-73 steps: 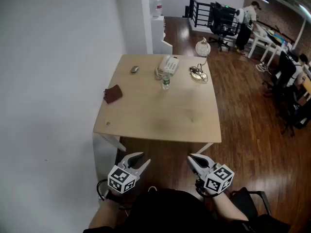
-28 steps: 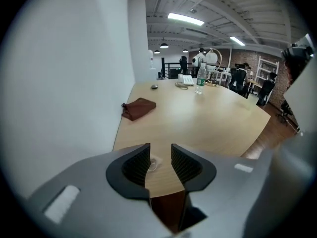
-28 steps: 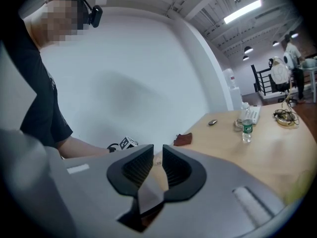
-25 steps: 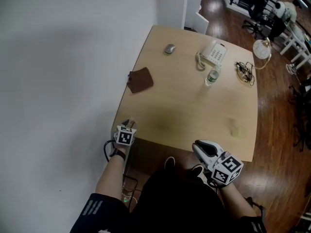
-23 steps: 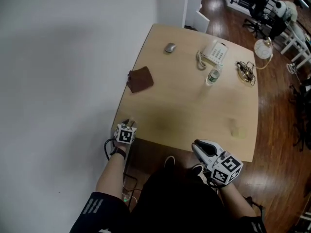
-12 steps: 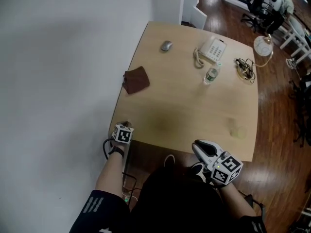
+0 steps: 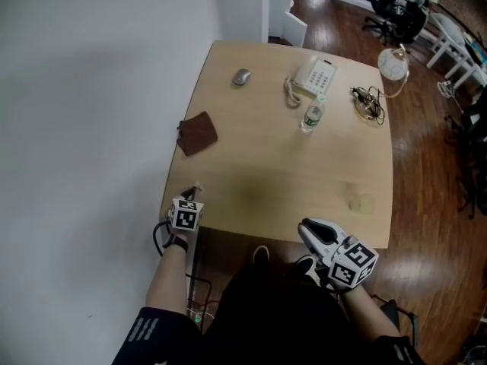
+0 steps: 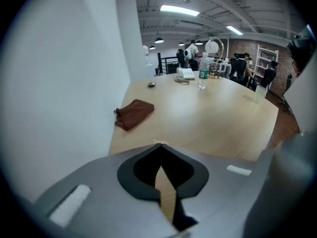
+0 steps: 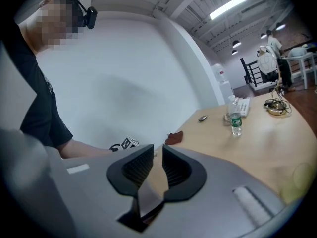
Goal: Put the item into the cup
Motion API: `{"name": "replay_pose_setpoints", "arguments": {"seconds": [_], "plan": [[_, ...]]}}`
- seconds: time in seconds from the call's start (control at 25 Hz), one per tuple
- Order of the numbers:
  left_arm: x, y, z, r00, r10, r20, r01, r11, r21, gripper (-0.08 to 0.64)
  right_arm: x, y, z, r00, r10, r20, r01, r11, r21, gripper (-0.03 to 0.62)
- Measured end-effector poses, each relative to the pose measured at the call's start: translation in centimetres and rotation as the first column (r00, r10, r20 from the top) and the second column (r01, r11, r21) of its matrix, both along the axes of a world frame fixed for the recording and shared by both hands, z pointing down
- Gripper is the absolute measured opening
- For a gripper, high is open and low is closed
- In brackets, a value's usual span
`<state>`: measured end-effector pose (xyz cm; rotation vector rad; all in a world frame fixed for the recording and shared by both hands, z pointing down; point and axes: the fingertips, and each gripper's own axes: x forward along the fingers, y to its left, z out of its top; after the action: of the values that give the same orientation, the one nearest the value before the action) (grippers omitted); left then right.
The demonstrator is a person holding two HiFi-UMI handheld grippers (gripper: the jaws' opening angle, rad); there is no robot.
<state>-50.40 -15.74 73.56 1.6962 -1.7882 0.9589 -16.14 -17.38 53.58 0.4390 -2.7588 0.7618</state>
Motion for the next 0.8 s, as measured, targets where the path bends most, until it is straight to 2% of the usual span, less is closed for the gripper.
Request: {"name": "replay_pose_setpoints", "arguments": {"seconds": [0.16,0.28,0.4,0.56,0.8], "plan": [[5.1,-5.1,-5.6,0.986,0.153,0.06,-0.159,0.982,0.105,-0.005,2.6,-1.0,-0.9,0.999,0.04,0.017,-0.04,0.999,0.013,0.066],[10.8,-8.9,-8.8,0.955,0.282,0.092,-0.293,0.943,0.157,-0.005,5.4,-1.9,-1.4,0.996,0.088,0.024,-0.088,0.996,0.022,0.066],[18.0,-12.7,-11.6,0.899,0.419,0.128,-0.437,0.879,0.192,-0.005,8.8,-2.8,-1.5,0.987,0.154,0.04,-0.155,0.988,0.022,0.066],[28.2,-16.6,-13.6,0.828,0.55,0.11,-0.559,0.795,0.234,-0.005,13.9,-3.6,-1.4,0.969,0.241,0.054,-0.243,0.97,0.016,0.066],[43.0,-19.2,-13.7,0.688,0.719,0.097,-0.718,0.656,0.233,-0.005,21.8,-4.3,-0.2,0.928,0.369,0.056,-0.369,0.929,-0.007,0.066]]}}
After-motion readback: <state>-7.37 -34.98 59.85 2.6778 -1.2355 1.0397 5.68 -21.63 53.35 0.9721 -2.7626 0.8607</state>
